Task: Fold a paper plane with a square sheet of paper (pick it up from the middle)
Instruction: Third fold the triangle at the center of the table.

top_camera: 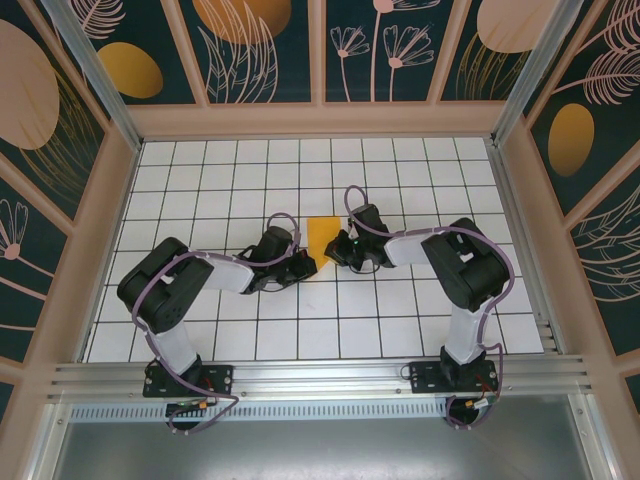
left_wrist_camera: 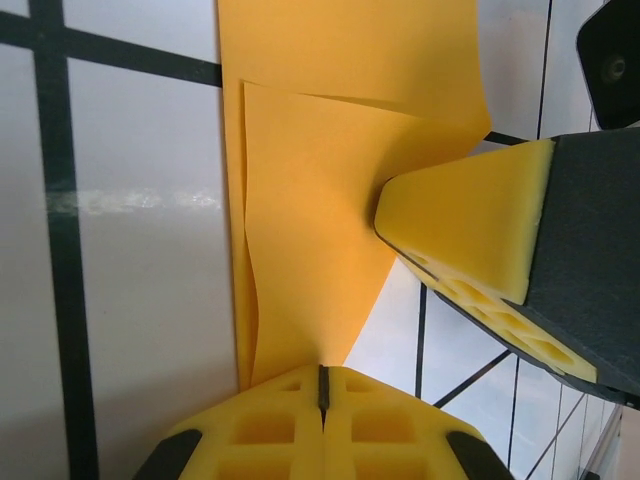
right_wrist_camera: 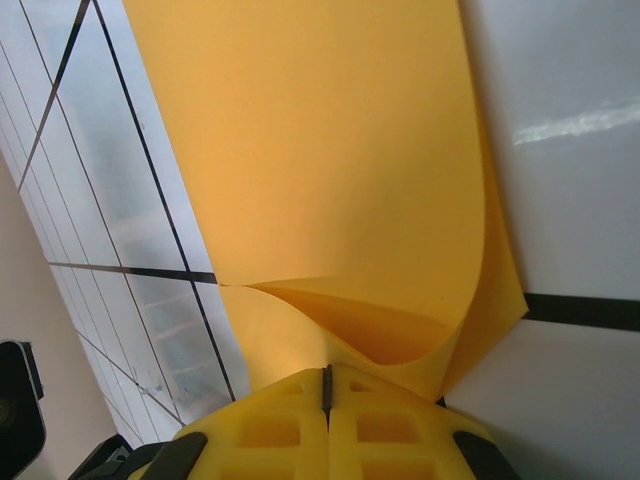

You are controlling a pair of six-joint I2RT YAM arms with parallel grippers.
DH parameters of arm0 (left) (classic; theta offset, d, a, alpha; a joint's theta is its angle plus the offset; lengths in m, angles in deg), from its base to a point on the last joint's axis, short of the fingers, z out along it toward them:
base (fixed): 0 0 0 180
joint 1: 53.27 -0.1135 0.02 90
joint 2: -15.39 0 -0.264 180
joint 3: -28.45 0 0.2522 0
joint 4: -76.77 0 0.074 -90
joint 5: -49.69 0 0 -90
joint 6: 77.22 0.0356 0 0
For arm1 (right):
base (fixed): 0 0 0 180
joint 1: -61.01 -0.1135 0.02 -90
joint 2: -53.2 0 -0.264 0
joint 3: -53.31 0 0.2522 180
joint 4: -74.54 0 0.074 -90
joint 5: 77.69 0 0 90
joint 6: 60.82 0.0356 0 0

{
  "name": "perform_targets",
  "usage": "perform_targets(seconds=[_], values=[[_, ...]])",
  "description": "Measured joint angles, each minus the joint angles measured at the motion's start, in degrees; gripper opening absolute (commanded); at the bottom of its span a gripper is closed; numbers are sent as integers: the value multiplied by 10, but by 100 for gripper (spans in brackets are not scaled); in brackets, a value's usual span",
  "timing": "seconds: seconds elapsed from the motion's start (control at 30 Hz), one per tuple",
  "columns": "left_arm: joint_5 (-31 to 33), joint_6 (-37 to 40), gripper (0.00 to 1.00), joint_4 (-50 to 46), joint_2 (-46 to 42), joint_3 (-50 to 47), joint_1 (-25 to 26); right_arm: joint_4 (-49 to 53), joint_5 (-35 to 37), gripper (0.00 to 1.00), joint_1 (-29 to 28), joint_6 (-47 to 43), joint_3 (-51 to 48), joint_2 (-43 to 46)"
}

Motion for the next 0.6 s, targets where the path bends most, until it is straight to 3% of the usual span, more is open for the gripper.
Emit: perform_targets(seconds=[0.3, 0.6], values=[[2, 0, 0, -2, 0, 0, 0, 6, -11, 0, -11, -83, -10, 33], [2, 0, 0, -2, 0, 0, 0, 21, -15, 0, -30, -102, -10, 30]])
